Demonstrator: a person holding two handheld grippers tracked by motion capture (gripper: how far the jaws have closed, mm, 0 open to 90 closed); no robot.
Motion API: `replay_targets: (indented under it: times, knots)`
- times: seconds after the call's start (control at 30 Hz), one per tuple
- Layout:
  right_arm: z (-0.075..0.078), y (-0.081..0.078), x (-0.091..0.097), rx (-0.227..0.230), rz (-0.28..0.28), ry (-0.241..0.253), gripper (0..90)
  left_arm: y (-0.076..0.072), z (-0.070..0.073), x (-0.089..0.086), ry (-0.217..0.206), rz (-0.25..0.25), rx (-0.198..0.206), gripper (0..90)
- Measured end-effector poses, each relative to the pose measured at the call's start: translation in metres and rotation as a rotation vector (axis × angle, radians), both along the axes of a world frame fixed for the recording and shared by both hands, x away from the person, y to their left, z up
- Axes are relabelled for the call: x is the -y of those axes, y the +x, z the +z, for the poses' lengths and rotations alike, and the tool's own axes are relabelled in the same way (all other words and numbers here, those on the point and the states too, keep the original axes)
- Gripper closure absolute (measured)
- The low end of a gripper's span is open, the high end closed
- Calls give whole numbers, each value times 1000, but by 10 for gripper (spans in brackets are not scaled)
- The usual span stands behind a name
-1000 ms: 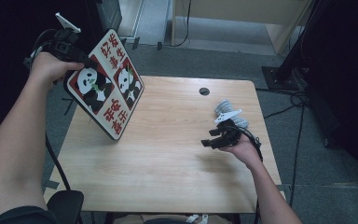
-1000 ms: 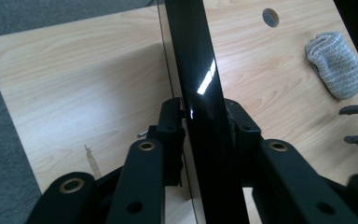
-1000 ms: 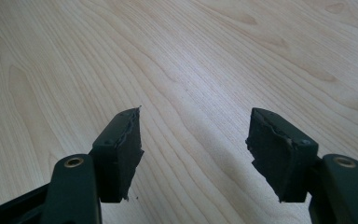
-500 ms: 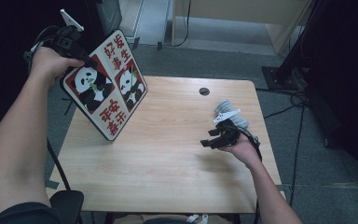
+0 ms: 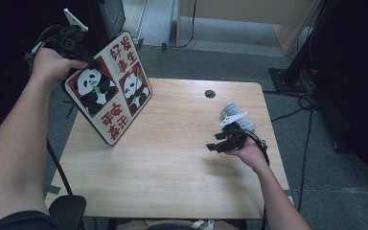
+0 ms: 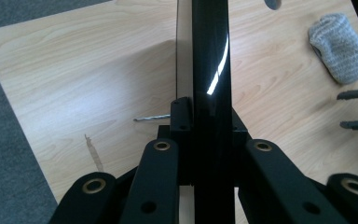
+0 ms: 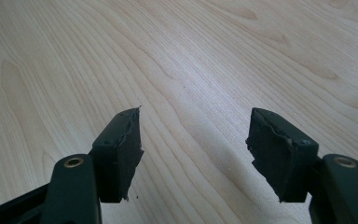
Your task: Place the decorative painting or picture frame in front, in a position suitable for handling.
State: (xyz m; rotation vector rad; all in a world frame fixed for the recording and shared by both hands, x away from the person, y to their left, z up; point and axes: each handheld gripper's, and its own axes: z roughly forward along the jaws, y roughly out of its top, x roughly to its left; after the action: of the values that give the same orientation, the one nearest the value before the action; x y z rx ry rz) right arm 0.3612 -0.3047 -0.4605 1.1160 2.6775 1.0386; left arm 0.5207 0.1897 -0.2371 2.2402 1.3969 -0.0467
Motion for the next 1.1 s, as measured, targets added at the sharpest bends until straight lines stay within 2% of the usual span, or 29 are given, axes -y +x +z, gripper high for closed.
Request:
replay_targets:
  times: [0.17, 0.43, 0.67, 0.77, 1.1]
  knots:
    - [0, 1, 1, -1, -11, 7, 349, -8, 11, 14, 6, -55, 20, 809]
    - [2, 2, 7, 6, -36, 23, 349, -27, 22, 49, 1, -164, 16, 810]
    - [0, 5, 12, -4, -68, 37, 349, -37, 23, 83, -3, -258, 12, 810]
    - [-2, 7, 15, -11, -89, 27, 349, -42, 21, 98, -12, -292, 12, 811]
    - [-2, 9, 21, -11, -117, 32, 350, -60, 16, 128, -19, -350, 32, 810]
